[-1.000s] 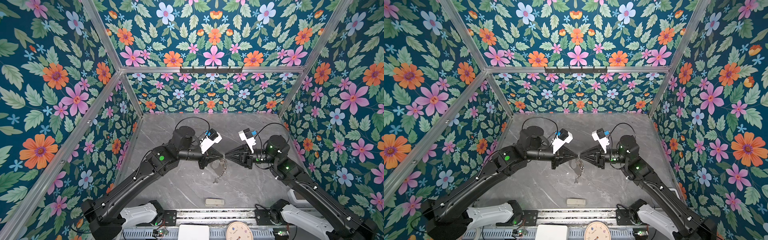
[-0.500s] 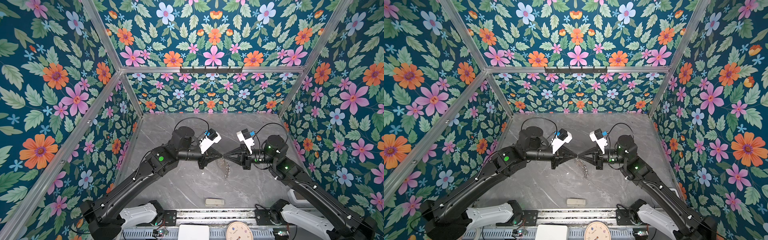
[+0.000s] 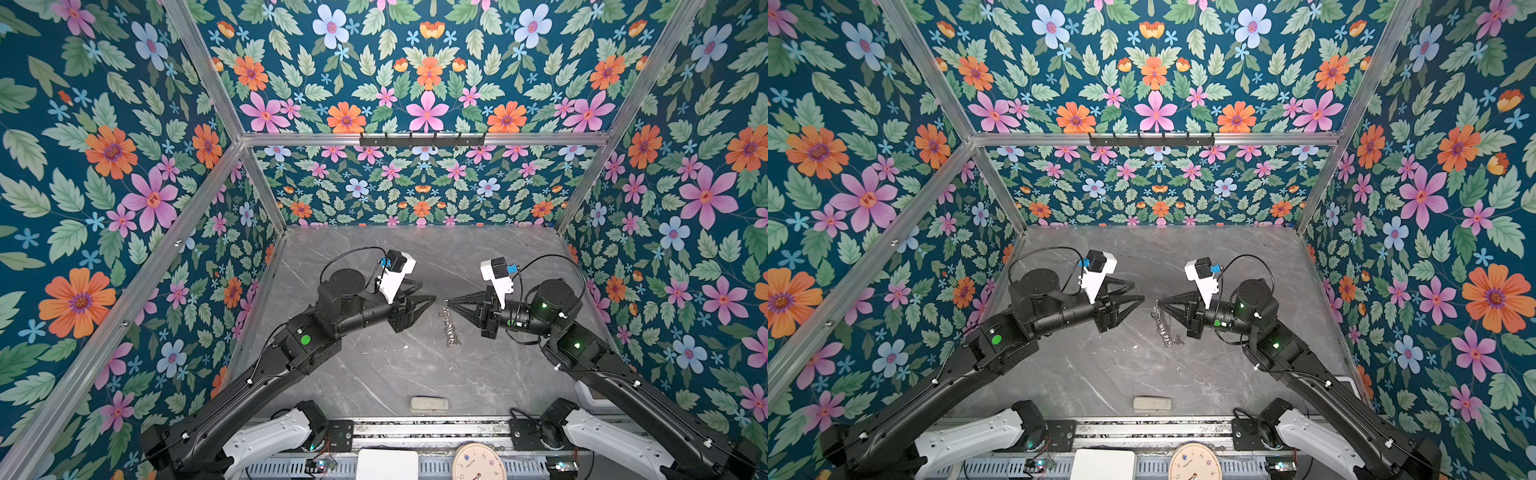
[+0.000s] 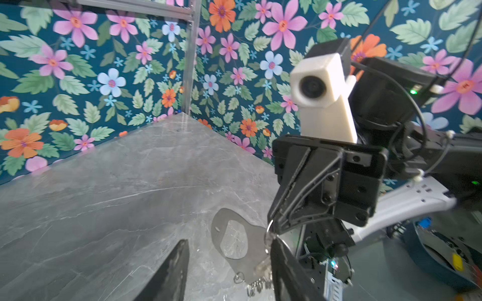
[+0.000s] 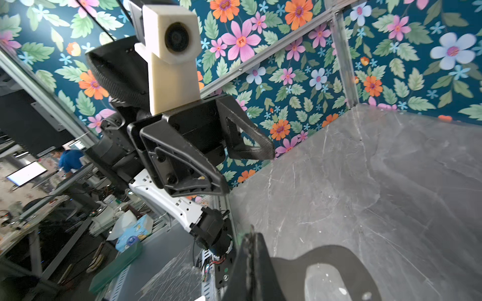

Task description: Remove the keys from the keyring

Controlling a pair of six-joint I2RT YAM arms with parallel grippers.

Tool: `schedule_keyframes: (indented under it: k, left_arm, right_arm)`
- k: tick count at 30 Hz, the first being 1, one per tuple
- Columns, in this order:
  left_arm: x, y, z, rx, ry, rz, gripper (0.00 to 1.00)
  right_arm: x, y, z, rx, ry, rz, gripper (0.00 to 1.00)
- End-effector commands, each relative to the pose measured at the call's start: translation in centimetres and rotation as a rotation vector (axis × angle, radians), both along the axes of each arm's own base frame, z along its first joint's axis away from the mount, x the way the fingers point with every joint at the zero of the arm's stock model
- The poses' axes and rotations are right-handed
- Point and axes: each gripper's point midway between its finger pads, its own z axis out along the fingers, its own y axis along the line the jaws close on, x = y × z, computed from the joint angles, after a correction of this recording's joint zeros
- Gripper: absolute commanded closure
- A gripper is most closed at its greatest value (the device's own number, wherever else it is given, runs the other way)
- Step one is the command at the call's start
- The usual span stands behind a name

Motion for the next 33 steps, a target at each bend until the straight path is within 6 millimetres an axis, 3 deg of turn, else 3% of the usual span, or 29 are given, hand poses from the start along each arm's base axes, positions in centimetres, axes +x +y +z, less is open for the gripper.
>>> schedule_keyframes:
  k: [1, 10, 19, 33]
  left_arm:
    - [1.4, 0.6, 1.0, -0.066, -0.02, 0.092, 0.47]
    - [2.3, 1.4, 0.1, -0.08, -0.04, 0.163, 0.44]
    - [2.4, 0.4, -0.1, -0.083, -0.045, 0.155, 0.43]
    - [0.1, -1.7, -0.5, 0.017, -0.163, 0.191, 0.43]
  right_arm:
    - [1.2, -0.5, 2.4, 0.083, -0.088, -0.084, 1.0]
    - [1.5, -0.6, 3.8, 0.127, -0.124, -0.101, 1.0]
    - [1.8, -0.6, 3.8, 0.131, -0.129, -0.118, 1.0]
    - [1.8, -0.7, 3.4, 0.129, -0.123, -0.123, 1.0]
